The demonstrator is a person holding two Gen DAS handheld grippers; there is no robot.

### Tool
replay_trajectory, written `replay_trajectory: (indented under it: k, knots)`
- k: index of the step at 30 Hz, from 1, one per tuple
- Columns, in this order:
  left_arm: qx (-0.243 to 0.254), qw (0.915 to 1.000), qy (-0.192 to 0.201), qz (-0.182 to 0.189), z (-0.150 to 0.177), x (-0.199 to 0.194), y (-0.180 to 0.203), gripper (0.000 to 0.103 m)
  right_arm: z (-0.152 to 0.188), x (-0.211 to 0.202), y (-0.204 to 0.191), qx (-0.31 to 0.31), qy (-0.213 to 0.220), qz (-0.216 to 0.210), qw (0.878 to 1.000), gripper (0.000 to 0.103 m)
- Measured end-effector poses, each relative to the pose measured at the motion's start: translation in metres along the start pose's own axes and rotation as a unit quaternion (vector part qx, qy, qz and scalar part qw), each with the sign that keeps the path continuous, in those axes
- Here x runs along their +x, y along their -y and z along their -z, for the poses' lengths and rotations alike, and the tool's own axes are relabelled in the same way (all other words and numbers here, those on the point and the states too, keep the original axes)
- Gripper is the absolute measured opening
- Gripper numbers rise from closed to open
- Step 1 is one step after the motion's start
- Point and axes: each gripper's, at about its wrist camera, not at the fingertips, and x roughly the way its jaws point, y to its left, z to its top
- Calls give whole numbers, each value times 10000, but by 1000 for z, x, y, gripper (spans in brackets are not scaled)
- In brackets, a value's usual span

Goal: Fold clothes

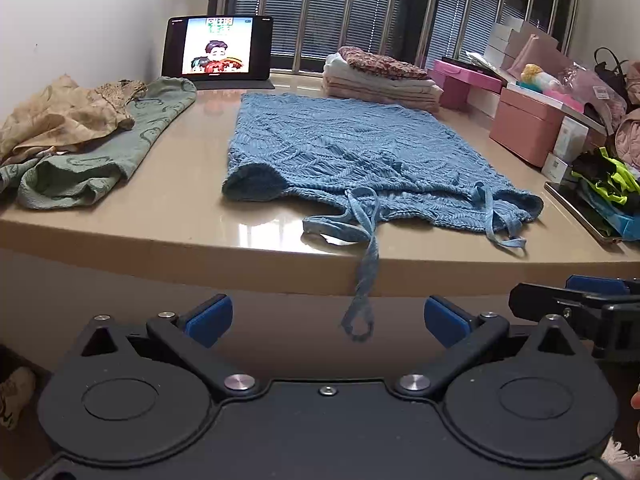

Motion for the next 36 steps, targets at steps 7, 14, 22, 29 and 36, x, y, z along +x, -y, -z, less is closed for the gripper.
replay_trajectory:
  k: [7,14,22,29,36]
  knots:
    - [60,10000,-31,58,0,2,2,103,-1,5,-2,-38,-114,78,9999,102]
    - [-91,9999,-83,72,1,5,-4,103,-3,12,-7,-148,-294,106,9994,102]
    - [-401,9990,97,-189,-8,4,-27,103,-10,26,-32,-600,-314,-135,9976,102]
    - [-883,9940,308,-565,-20,-3,-66,103,-15,48,-67,-1198,-497,-697,9891,89]
    - [-1214,9891,359,-751,-19,-11,-98,103,-17,72,-83,-1498,-763,-642,9837,75]
